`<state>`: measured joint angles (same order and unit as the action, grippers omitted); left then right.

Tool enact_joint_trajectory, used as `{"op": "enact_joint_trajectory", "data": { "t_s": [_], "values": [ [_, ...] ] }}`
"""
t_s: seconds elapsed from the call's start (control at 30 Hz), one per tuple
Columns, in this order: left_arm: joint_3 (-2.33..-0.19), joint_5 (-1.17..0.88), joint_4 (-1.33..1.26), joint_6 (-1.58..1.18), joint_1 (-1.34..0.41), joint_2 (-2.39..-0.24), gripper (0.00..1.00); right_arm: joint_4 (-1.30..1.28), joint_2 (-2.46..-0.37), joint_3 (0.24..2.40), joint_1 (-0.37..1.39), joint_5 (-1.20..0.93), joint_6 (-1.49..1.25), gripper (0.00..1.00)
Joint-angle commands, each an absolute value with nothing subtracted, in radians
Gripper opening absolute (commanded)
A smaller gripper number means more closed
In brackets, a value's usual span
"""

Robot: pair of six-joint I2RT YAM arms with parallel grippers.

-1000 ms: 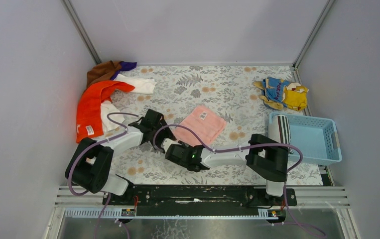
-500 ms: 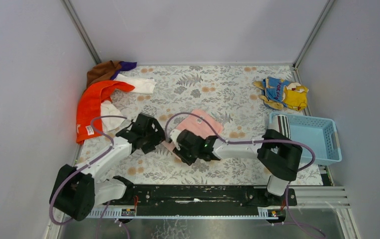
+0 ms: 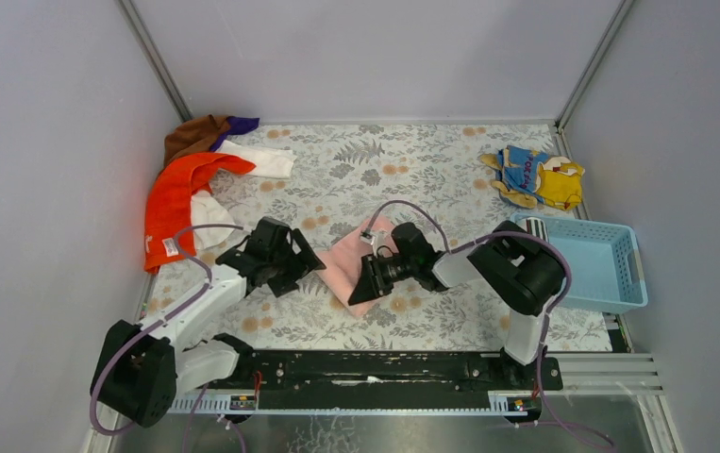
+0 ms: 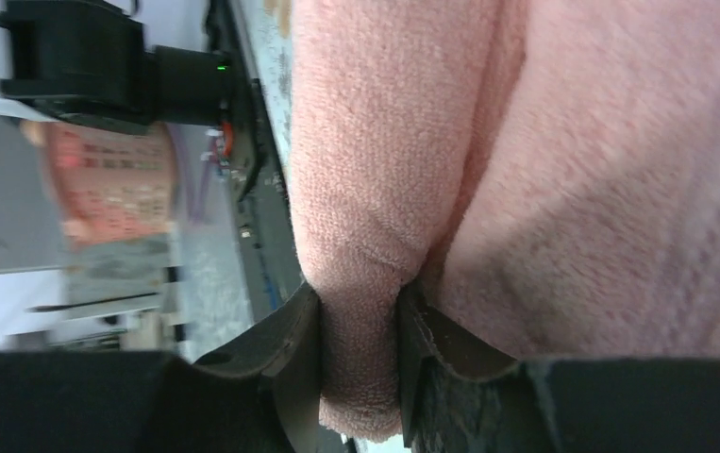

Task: Roll the towels
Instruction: Roll the towel at the center of the board.

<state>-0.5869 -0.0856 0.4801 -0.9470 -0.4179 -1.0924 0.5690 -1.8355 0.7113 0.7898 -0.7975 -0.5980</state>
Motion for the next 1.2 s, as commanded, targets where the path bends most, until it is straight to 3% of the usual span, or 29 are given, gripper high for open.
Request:
{"op": "enact_joint_trajectory", "data": {
  "t_s": [0.0, 0.27, 0.43, 0.53, 0.73, 0.97, 1.17],
  "values": [
    [-0.609, -0.141, 0.378, -0.956, -0.417, -1.15, 0.85, 0.9, -1.946, 0.625, 0.729, -1.022, -0.924, 0.25],
    [-0.663, -0.141, 0.305, -0.954, -0.439, -1.341, 0.77, 1.056, -2.079, 0.596, 0.694, -1.049, -1.058, 0.27],
    [-0.636, -0.102, 0.298, -0.958, -0.439, -1.406, 0.71, 0.686, -1.985, 0.645, 0.69, -0.959, -0.847, 0.39],
    [-0.615, -0.086, 0.296, -0.957, -0.439, -1.43, 0.7, 0.357, -1.874, 0.708, 0.69, -0.823, -0.642, 0.47],
    [-0.595, -0.069, 0.287, -0.952, -0.439, -1.466, 0.69, 0.089, -1.691, 0.757, 0.705, -0.586, -0.504, 0.65],
    [-0.594, -0.063, 0.287, -0.95, -0.439, -1.487, 0.69, -0.223, -1.465, 0.908, 0.887, -0.134, -0.338, 0.72],
    [-0.59, -0.052, 0.3, -0.951, -0.439, -1.489, 0.69, -0.263, -1.437, 0.985, 1.101, 0.186, -0.236, 0.78]
  ]
}}
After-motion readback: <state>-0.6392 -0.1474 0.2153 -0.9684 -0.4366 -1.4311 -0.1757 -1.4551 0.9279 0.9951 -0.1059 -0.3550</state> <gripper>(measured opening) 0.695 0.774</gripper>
